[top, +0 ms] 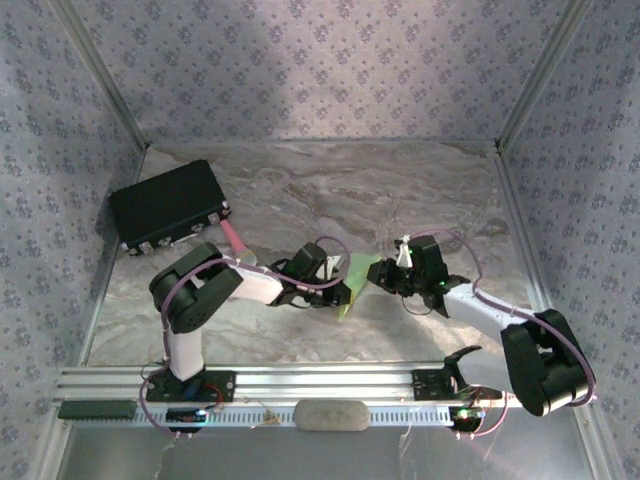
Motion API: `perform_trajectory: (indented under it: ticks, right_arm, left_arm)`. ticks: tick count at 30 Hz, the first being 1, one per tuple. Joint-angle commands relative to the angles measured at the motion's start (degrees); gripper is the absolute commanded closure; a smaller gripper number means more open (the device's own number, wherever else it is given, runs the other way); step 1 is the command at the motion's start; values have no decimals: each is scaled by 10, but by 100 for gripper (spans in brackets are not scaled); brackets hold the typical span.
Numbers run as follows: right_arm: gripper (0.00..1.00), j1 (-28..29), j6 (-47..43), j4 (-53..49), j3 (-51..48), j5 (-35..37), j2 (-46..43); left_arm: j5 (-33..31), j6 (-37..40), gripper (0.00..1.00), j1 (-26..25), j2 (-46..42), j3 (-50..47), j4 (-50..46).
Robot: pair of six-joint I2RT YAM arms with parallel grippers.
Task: Fold a paper plane with a square sheet of paper (pick it up from the middle)
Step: Fold the wing for the fifth time at the center of the table.
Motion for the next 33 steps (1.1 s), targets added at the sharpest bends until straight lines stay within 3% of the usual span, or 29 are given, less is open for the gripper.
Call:
perform_trajectory:
  ticks: [1, 33]
  right_arm:
    - [82, 6, -2, 30, 4, -29, 21]
    - [88, -27, -7, 139, 58, -133, 210]
  left_arm:
    - [16, -26, 99, -1, 22, -6, 34]
    - [26, -125, 100, 18, 46, -47, 105]
